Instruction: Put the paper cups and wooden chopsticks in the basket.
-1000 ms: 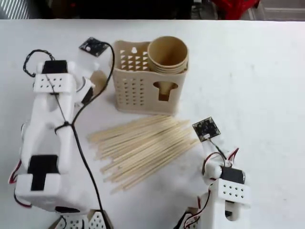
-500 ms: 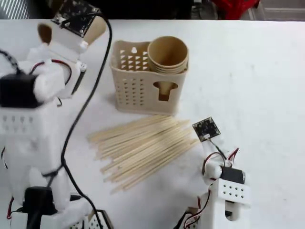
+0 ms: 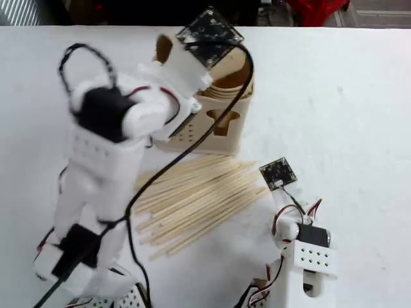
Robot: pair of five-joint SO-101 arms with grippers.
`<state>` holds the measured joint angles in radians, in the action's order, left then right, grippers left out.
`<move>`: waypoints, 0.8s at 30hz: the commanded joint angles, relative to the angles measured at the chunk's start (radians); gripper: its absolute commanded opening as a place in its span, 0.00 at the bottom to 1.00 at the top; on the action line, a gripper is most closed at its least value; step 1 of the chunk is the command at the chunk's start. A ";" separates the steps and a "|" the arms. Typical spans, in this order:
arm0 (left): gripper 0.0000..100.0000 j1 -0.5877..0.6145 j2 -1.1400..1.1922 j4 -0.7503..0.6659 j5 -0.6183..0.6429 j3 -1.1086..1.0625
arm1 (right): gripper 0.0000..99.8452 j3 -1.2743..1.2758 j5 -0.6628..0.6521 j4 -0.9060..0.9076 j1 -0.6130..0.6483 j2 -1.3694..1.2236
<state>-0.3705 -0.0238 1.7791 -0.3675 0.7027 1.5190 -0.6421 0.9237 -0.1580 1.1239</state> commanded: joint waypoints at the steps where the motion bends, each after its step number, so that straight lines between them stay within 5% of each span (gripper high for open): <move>1: 0.02 -0.004 0.042 -0.005 0.008 0.023 | 0.02 -0.006 0.002 -0.016 0.001 0.013; 24: 0.02 0.002 0.042 -0.094 0.006 0.023 | 0.02 -0.006 0.000 -0.016 0.001 0.013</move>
<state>-0.3690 0.0238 1.6993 -0.3675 0.7012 1.5190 -0.6421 0.9237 -0.1580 1.1239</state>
